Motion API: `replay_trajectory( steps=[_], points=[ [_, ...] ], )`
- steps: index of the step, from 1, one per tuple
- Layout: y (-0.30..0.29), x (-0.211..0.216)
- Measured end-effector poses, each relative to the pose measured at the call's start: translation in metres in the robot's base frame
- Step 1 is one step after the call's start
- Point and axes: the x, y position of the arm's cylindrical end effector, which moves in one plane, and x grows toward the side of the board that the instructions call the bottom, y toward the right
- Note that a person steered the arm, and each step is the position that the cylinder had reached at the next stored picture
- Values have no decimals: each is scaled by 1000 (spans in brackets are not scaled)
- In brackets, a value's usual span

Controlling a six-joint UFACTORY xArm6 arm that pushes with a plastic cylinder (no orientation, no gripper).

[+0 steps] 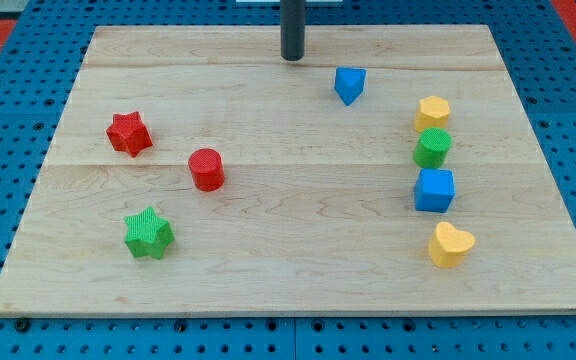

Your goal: Place the blue triangle above the yellow hexagon in a vertical line

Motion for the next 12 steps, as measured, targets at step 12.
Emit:
replay_trajectory(
  steps=[12],
  points=[
    [133,70]
  ],
)
